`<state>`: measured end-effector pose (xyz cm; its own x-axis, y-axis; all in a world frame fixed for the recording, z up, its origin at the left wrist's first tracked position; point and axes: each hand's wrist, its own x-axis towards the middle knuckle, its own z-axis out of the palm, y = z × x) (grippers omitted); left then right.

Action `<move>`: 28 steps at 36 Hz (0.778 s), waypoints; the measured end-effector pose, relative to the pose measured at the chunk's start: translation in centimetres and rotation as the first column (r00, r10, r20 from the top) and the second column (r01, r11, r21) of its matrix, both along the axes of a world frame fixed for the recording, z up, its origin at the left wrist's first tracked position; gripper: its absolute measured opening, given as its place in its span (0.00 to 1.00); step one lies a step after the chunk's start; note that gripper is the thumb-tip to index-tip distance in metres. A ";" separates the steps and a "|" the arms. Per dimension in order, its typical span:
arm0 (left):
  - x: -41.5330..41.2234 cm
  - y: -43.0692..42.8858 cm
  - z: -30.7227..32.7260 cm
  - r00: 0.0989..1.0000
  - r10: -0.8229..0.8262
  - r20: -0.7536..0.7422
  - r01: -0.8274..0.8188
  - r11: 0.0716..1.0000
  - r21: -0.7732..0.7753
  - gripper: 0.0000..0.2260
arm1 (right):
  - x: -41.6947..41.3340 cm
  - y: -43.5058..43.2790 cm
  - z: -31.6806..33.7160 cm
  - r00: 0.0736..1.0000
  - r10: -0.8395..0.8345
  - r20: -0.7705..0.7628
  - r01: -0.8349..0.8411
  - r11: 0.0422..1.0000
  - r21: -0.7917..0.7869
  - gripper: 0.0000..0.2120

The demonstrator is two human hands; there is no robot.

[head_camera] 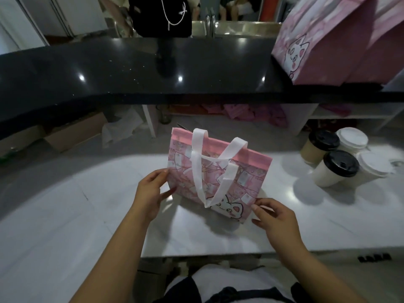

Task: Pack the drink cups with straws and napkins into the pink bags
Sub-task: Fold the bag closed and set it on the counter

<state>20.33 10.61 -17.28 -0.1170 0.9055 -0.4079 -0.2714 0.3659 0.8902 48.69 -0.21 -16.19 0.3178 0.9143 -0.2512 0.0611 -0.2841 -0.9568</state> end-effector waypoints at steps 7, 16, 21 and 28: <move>-0.7 -0.5 -0.4 0.997 -0.016 0.071 0.015 1.000 0.024 0.09 | -0.3 1.0 -0.2 0.997 -0.081 0.012 0.081 0.997 0.012 0.06; 0.6 -1.6 -0.2 0.997 -0.012 0.080 0.013 1.000 -0.004 0.10 | 1.5 4.6 -0.4 0.993 -0.098 0.061 0.095 0.994 0.052 0.07; 1.8 -3.9 -0.3 0.988 -0.148 -0.033 0.148 0.989 -0.014 0.06 | 3.4 7.8 -0.4 0.970 -0.243 0.025 0.241 0.968 0.077 0.03; 4.2 -7.4 -0.8 0.791 -0.579 -0.198 0.599 0.798 0.057 0.13 | 3.6 8.8 -1.3 0.925 -0.380 -0.022 0.381 0.922 0.067 0.15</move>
<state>24.50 3.21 -18.09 0.3995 0.8576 -0.3240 0.1156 0.3034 0.9458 52.25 8.57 -17.47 0.6436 0.7398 -0.1959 -0.0466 -0.2176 -0.9749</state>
